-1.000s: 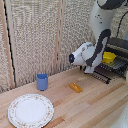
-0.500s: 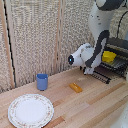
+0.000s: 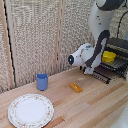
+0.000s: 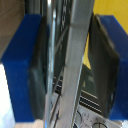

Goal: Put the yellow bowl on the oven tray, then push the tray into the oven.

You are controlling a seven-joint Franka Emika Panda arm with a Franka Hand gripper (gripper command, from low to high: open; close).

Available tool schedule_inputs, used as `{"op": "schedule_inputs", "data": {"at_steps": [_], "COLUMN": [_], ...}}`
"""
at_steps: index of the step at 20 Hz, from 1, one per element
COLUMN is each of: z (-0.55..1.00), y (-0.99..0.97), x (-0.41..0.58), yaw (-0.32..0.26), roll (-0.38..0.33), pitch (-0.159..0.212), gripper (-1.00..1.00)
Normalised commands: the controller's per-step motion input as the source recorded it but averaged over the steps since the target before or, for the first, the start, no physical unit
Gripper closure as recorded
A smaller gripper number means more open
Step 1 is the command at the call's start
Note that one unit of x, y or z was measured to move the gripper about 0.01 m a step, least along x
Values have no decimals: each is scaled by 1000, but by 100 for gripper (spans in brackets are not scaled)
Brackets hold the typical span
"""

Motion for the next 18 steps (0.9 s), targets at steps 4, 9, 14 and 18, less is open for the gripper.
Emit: {"op": "schedule_inputs", "data": {"at_steps": [4,9,14,18], "z": [819,766,581,597], "y": [-439,-480,-658,-734], "x": [111,21,-310,-379], "yaw": [-26,6,78,86], "roll": [93,67,40,2], "pitch": [-61,-27,0,0], "gripper": [100,100,100,100]}}
